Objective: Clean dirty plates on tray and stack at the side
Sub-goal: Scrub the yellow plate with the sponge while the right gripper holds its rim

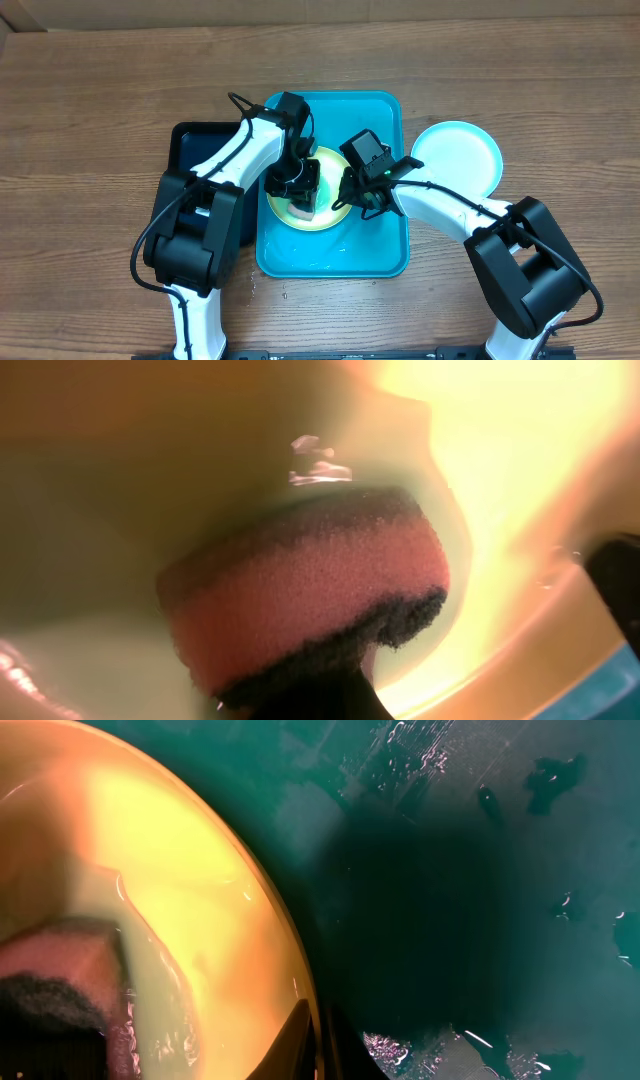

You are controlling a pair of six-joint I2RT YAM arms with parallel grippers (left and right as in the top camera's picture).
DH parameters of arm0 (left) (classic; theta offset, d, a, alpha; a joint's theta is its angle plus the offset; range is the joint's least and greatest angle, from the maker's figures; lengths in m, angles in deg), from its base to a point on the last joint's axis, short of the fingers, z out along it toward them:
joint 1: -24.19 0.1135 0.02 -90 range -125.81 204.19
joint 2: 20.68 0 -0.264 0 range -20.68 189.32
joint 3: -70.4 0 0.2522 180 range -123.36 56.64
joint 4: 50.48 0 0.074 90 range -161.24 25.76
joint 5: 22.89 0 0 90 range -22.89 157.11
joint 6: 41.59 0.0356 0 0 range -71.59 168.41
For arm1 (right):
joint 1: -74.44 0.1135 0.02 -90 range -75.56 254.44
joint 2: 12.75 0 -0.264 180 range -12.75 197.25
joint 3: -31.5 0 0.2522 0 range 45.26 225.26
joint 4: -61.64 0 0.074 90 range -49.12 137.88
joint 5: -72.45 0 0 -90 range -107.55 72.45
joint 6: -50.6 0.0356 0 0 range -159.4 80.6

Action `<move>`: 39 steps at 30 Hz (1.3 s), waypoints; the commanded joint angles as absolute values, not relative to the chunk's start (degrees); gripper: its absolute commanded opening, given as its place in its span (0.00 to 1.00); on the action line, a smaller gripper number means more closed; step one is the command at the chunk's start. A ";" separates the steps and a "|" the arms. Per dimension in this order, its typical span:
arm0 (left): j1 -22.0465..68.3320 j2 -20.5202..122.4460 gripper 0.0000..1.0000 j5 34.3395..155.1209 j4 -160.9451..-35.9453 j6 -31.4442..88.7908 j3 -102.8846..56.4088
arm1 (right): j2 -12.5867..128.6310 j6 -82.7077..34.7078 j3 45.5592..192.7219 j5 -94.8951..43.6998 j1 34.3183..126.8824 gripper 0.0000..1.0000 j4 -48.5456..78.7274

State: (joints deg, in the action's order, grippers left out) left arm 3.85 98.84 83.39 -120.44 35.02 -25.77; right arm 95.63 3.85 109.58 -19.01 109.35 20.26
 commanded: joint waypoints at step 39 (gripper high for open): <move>0.93 103.93 0.04 68.57 -105.56 32.07 -22.15 | 94.75 3.69 109.43 -20.63 109.97 0.04 21.27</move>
State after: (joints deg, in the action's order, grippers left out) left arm -0.19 98.47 81.88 -105.14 33.51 -24.22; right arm 95.63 4.11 109.53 -14.85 108.54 20.74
